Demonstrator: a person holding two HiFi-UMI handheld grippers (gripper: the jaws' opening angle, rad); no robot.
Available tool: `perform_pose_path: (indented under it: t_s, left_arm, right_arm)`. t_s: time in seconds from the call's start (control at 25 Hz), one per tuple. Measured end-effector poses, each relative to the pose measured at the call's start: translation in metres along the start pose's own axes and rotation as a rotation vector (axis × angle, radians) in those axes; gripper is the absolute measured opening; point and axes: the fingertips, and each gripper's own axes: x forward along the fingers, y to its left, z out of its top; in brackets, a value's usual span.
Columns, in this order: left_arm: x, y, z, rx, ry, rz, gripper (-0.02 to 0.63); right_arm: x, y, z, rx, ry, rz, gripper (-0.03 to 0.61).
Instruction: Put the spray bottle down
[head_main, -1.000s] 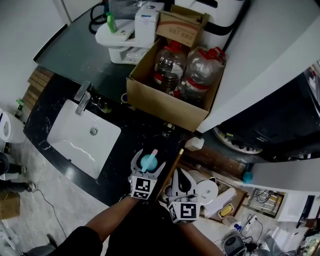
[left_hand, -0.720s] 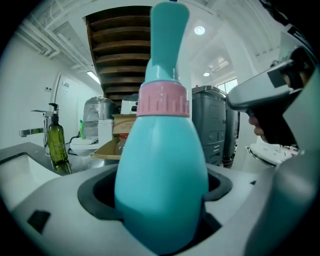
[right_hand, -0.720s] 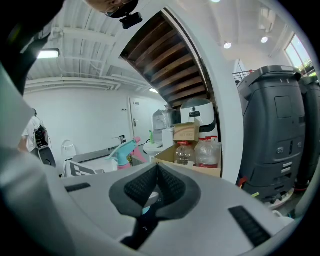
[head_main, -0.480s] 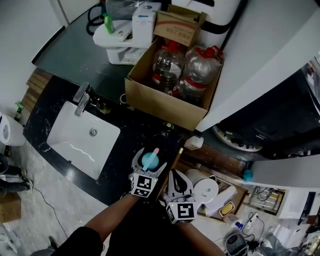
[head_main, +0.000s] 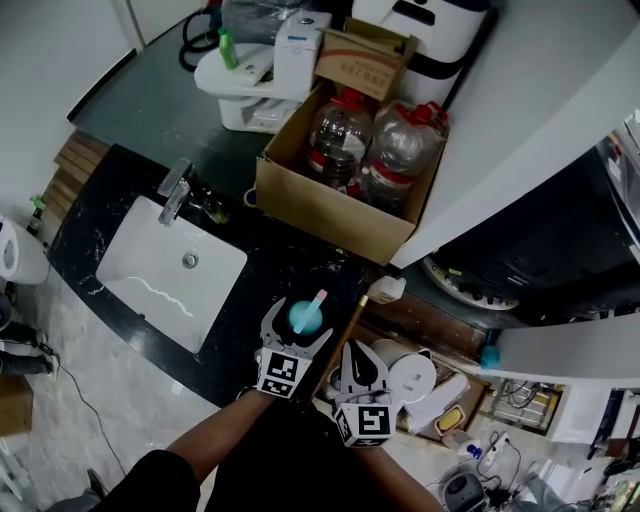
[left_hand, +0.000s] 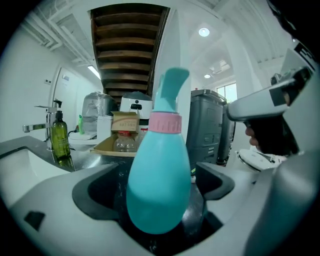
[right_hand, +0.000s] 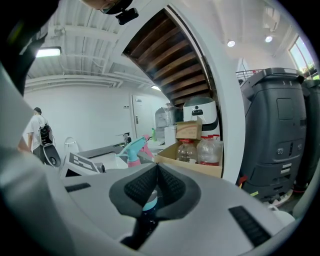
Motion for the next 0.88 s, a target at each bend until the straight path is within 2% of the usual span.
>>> perform_pose_path:
  t_s: [0.36, 0.64, 0.88]
  left_arm:
    - [-0.051, -0.007, 0.013, -0.047, -0.027, -0.005, 0.472]
    - [-0.121, -0.001, 0.034, -0.044, -0.091, 0.041, 0.471]
    - [-0.179, -0.002, 0.048, -0.044, -0.147, 0.062, 0.466]
  right_arm:
    - [-0.025, 0.035, 0.003, -0.007, -0.026, -0.021, 0.017]
    - [-0.054, 0.056, 0.013, 0.000, -0.059, -0.071, 0.017]
    - [-0.078, 0.090, 0.015, -0.003, -0.086, -0.070, 0.017]
